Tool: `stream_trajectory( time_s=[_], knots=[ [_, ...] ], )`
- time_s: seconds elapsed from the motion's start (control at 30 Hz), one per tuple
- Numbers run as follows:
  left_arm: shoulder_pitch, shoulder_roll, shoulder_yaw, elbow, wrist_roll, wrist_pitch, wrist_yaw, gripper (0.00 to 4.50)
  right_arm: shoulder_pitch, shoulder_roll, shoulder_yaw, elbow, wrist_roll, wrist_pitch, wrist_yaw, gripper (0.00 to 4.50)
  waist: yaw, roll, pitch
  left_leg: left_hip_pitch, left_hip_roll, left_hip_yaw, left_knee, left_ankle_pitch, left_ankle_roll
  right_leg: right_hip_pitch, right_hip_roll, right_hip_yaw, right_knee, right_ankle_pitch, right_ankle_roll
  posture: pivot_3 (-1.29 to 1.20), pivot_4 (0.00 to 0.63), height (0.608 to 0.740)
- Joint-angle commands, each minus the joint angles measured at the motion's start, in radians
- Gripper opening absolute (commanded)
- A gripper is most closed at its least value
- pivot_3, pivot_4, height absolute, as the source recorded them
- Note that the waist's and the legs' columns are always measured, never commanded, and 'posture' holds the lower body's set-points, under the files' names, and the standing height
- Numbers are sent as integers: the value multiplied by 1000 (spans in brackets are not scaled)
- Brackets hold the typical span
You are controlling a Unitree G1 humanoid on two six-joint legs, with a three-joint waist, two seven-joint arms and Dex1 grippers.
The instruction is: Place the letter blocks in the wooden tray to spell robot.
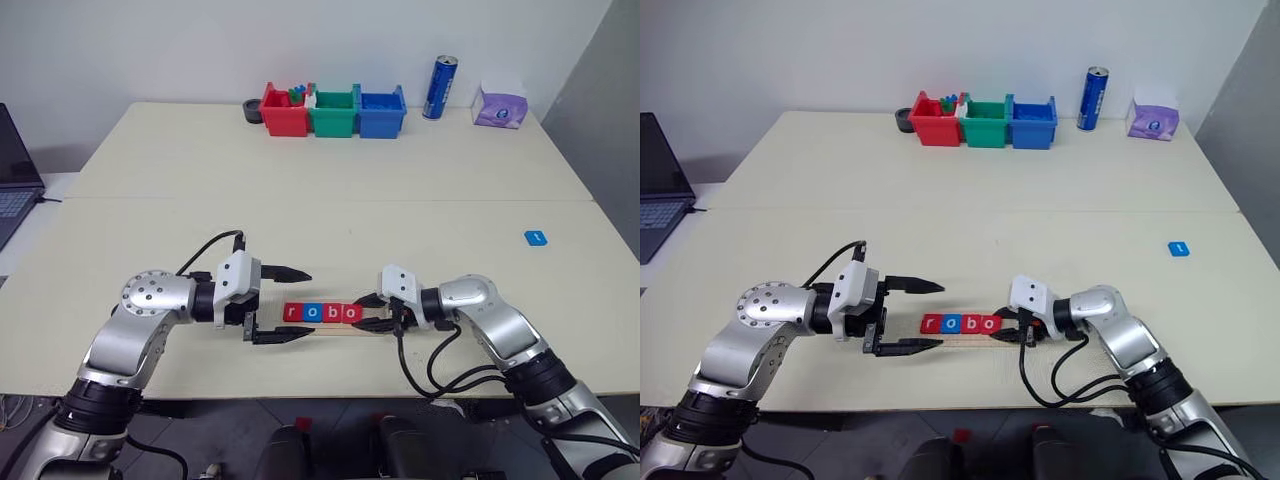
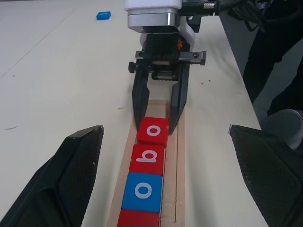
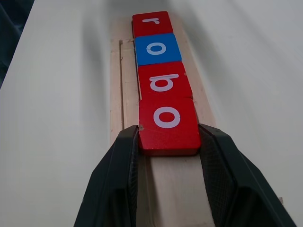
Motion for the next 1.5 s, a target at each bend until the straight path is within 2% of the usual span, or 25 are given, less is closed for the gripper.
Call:
stream_trajectory(
  time_s=[0.03,0.43,0.7,0.73,1.07,1.3,1.4,1.5],
  knots=[
    [-20,-4,2,-3,1,-17,-8,4500,-14,7,-5,-6,-2,4,-7,1457,0,0,0,0,0,0,0,0,0,0,0,0,0,0,0,0,150,740],
    [-30,-18,-6,3,7,-19,-7,4500,-27,17,-5,15,-13,3,-15,1457,-1,0,0,0,0,0,0,0,0,0,0,0,1,0,0,0,150,740],
    [-39,-28,-11,11,12,-21,-6,4500,-44,23,-36,20,14,22,-15,4281,-1,0,0,0,0,0,1,0,0,0,0,0,2,0,0,0,150,740],
    [-39,-29,-12,12,12,-22,-6,4500,-45,22,-44,15,20,27,-16,4443,-1,0,0,0,0,0,1,0,0,0,0,0,2,0,0,0,150,740],
    [-56,-39,-20,33,14,-28,-11,4500,-8,-20,-134,-91,102,86,-6,4443,-1,0,0,0,0,0,0,0,0,0,0,0,1,0,0,0,150,740],
    [-67,-42,-24,49,17,-36,-19,4500,-20,-20,-163,-47,110,39,-28,4443,-1,0,0,0,0,0,0,0,0,0,0,0,1,0,0,0,150,740],
    [-71,-43,-26,55,18,-41,-20,4500,-34,-3,-159,26,79,-22,-59,3822,-1,0,0,0,0,0,0,0,0,0,0,0,1,0,0,0,150,740],
    [-69,-43,-24,54,18,-42,-21,4500,-51,22,-139,116,23,-115,-102,2767,-1,0,0,0,0,0,0,0,0,0,0,0,1,0,0,0,150,740]
  ],
)
